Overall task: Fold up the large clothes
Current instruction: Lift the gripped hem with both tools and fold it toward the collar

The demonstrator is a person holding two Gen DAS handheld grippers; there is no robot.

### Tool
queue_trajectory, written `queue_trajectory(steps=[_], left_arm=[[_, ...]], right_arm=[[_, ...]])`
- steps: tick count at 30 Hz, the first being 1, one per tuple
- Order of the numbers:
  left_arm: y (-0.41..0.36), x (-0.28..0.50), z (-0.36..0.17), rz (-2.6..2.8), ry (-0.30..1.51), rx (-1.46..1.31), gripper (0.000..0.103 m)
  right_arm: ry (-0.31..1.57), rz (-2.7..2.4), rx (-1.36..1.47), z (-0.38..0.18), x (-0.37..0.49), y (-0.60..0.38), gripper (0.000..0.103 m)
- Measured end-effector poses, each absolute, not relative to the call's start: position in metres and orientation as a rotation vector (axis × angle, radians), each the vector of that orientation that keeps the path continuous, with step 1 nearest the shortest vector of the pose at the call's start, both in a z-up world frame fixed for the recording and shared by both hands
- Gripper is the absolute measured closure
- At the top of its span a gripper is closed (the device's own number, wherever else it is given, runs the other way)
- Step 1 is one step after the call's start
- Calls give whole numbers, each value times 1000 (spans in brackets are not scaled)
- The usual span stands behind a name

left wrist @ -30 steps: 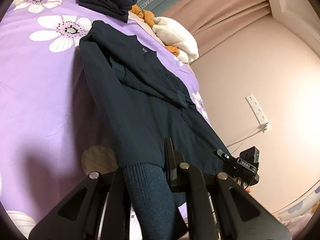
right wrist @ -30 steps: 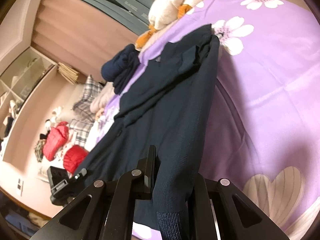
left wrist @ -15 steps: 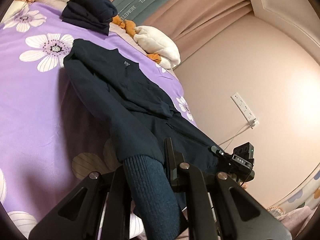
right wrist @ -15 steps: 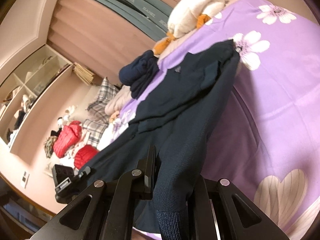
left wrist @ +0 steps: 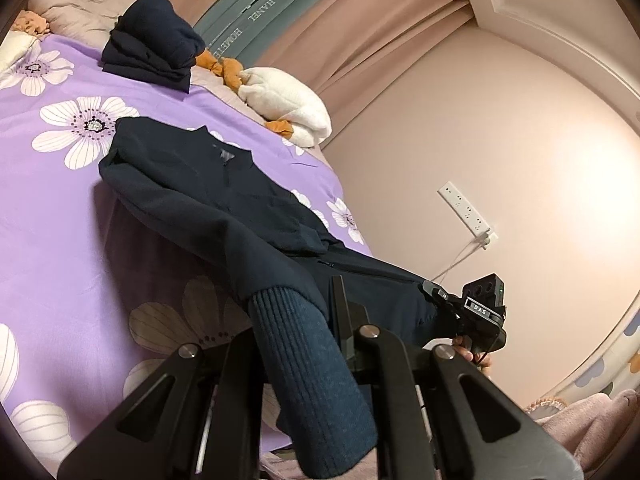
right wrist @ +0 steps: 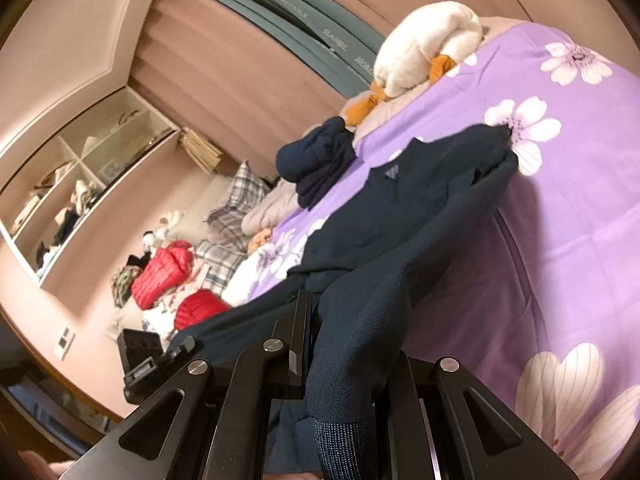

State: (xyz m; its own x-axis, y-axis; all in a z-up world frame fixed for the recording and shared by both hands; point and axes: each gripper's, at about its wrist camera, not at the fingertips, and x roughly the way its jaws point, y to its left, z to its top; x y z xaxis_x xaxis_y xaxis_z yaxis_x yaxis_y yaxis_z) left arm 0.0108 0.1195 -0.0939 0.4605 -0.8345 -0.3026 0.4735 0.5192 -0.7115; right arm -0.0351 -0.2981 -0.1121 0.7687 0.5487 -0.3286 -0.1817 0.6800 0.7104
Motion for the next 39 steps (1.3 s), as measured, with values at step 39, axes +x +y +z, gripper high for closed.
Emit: queue_trajectory(steps=[39], left_arm=[[144, -24, -26, -955, 508, -583, 92]], right_arm=[[269, 570, 647, -64, -73, -309, 90]])
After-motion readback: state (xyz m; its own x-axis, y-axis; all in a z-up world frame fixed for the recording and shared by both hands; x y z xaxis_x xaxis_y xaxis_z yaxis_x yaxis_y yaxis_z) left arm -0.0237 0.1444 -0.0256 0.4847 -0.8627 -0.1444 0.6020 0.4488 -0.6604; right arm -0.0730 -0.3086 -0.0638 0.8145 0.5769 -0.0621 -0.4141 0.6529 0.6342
